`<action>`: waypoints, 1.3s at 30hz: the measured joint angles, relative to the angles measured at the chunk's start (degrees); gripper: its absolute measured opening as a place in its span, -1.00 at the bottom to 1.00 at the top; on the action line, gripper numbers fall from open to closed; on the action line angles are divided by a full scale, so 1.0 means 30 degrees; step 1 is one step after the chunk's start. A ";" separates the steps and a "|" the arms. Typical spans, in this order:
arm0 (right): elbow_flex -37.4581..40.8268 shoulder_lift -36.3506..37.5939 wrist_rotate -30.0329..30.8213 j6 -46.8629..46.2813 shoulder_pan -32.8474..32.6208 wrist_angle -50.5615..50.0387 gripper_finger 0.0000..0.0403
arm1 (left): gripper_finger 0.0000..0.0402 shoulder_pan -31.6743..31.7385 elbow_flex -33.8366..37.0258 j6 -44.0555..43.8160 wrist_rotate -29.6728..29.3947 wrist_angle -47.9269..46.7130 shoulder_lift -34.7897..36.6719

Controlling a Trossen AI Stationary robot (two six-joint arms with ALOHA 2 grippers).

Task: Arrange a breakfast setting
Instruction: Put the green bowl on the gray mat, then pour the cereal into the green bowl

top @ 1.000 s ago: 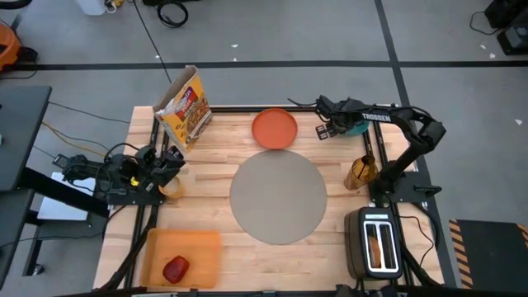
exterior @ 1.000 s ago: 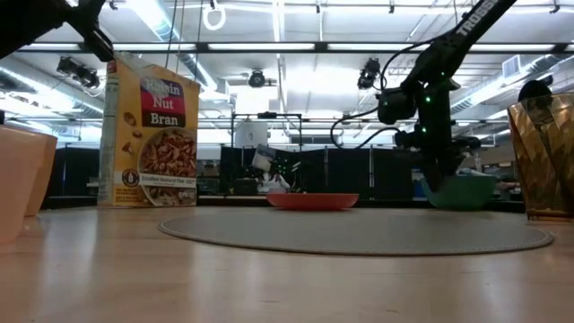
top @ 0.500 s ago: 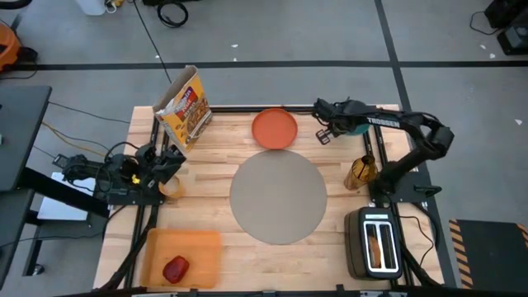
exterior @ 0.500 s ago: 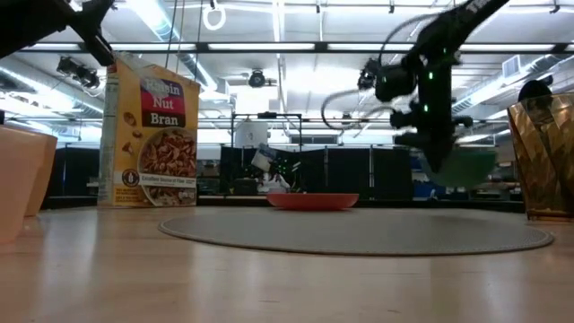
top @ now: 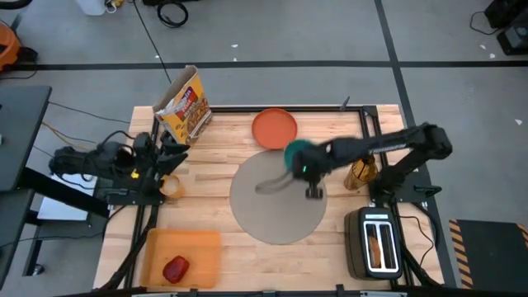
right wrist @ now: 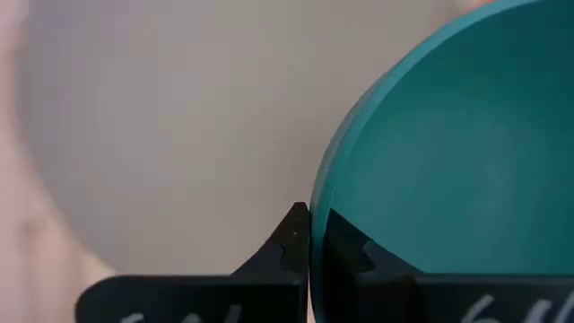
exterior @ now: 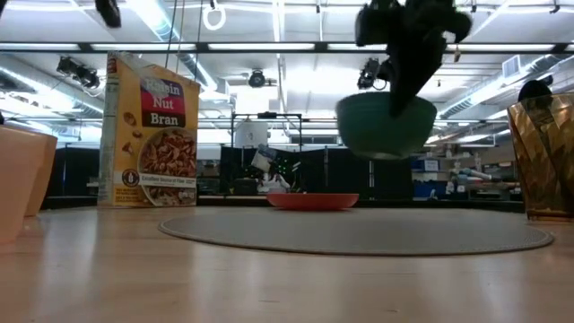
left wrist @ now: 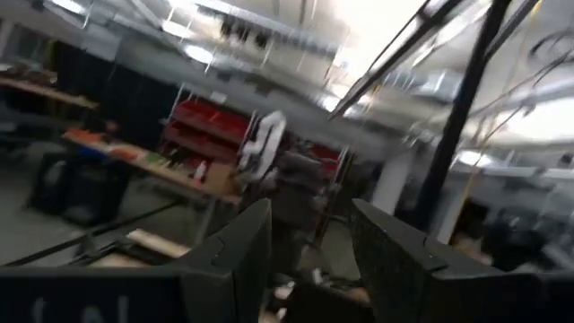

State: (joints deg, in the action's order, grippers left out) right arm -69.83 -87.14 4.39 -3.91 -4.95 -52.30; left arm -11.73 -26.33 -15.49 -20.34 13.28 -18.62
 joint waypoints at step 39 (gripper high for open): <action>-0.6246 -0.5211 0.1416 -0.0421 -0.1966 -0.0873 0.11 | -0.08 0.4683 -1.4991 -0.0541 -0.9101 -1.7720 -0.8859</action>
State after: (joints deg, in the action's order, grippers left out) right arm -88.57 -102.77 8.64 -5.17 -10.85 -54.92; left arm 2.32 -71.31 -17.11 -47.64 -39.88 -45.20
